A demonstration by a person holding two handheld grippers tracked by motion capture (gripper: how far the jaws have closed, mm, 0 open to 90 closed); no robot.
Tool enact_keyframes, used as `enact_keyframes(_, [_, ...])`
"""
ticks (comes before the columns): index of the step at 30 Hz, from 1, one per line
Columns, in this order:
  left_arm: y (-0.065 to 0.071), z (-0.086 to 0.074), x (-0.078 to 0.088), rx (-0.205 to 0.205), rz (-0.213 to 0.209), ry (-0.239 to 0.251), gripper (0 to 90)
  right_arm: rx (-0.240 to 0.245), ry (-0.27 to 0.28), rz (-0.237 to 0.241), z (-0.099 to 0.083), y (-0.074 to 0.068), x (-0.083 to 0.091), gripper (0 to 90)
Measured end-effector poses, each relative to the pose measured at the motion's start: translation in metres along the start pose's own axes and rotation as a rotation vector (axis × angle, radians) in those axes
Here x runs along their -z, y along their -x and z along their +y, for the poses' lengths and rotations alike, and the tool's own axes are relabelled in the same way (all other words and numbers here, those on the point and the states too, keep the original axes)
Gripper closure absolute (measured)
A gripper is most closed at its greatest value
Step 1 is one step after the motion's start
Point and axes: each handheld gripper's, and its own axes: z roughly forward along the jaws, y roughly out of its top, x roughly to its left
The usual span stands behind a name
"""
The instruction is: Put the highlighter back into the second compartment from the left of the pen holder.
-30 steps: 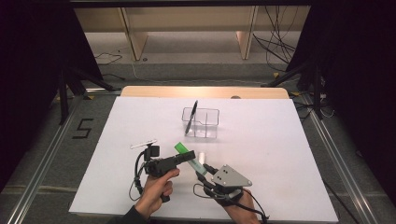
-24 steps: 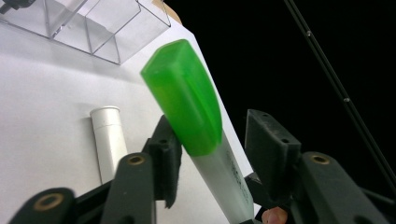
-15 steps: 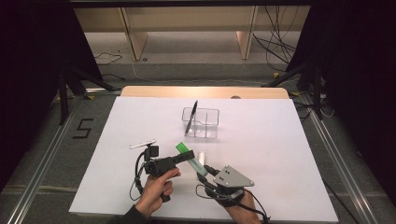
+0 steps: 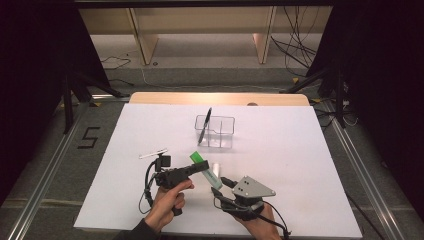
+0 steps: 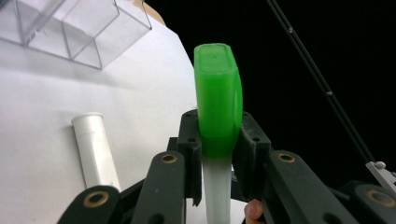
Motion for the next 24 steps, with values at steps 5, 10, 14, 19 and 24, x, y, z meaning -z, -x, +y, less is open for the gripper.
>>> enact_keyframes(5, [0.002, 0.011, 0.005, -0.063, 0.032, 0.028, 75.1, -0.028, 0.001, 0.002, -0.002, 0.006, 0.003, 43.5])
enact_keyframes(10, [0.002, 0.022, 0.005, -0.119, 0.07, 0.049, 75.0, -0.041, -0.004, -0.008, -0.006, 0.009, 0.006, 39.1])
enact_keyframes(14, [0.003, 0.031, 0.004, -0.157, 0.092, 0.061, 75.0, -0.049, -0.011, -0.015, -0.009, 0.012, 0.008, 36.0])
enact_keyframes(19, [0.003, 0.042, 0.001, -0.19, 0.117, 0.082, 75.0, -0.055, -0.015, -0.02, -0.012, 0.014, 0.011, 33.3])
enact_keyframes(24, [0.003, 0.054, -0.003, -0.228, 0.144, 0.096, 74.9, -0.063, -0.019, -0.027, -0.015, 0.016, 0.014, 31.1])
